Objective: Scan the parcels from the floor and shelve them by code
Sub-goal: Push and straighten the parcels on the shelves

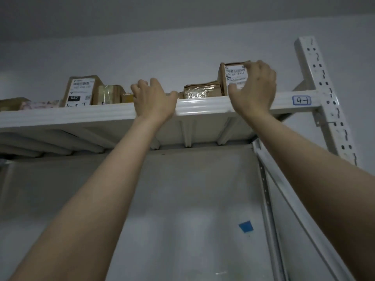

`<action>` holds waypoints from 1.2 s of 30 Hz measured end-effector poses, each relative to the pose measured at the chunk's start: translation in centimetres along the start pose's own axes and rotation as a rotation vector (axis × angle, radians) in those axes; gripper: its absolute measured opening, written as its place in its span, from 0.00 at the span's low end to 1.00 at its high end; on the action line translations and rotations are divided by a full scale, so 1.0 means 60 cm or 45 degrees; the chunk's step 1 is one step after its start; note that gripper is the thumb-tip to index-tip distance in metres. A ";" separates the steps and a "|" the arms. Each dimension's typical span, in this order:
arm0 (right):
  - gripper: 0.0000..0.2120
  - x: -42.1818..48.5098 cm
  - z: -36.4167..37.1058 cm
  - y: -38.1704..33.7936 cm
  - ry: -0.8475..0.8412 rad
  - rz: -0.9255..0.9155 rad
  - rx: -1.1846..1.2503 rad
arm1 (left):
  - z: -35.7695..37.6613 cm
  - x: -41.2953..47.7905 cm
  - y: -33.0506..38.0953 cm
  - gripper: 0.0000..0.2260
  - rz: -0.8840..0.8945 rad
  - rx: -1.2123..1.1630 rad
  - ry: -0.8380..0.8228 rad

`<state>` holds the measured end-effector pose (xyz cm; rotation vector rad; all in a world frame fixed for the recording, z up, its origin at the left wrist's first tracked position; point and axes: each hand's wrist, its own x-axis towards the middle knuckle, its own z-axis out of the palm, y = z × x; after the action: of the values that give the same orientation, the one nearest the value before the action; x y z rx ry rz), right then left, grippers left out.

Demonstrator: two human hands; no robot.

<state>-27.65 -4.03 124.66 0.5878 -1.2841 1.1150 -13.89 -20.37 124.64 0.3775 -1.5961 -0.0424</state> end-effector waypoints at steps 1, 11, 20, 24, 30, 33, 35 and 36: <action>0.26 -0.032 -0.004 -0.013 0.025 -0.030 0.086 | 0.007 -0.030 0.010 0.22 0.039 -0.059 0.018; 0.26 -0.451 -0.068 0.162 -0.364 0.434 0.179 | 0.111 -0.430 -0.076 0.24 -0.171 -0.041 -0.539; 0.31 -0.739 -0.132 0.303 -1.199 0.941 -0.413 | 0.182 -0.739 -0.234 0.38 -0.617 0.422 -1.577; 0.30 -0.792 -0.154 0.334 -1.354 1.069 -0.711 | 0.177 -0.812 -0.269 0.44 -0.718 0.539 -1.713; 0.46 -0.819 -0.186 0.402 -1.438 1.365 -0.929 | 0.181 -0.871 -0.288 0.56 -0.730 0.638 -1.720; 0.44 -0.815 -0.178 0.417 -1.495 1.389 -0.960 | 0.195 -0.880 -0.286 0.59 -0.711 0.666 -1.690; 0.42 -0.811 -0.171 0.421 -1.521 1.413 -0.948 | 0.204 -0.882 -0.287 0.59 -0.686 0.692 -1.699; 0.41 -0.810 -0.167 0.423 -1.523 1.419 -0.932 | 0.208 -0.884 -0.289 0.59 -0.671 0.700 -1.702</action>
<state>-41.10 -0.73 70.65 -0.1853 -3.1052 0.9578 -21.67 -25.19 68.22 1.3966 -2.7655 -0.3141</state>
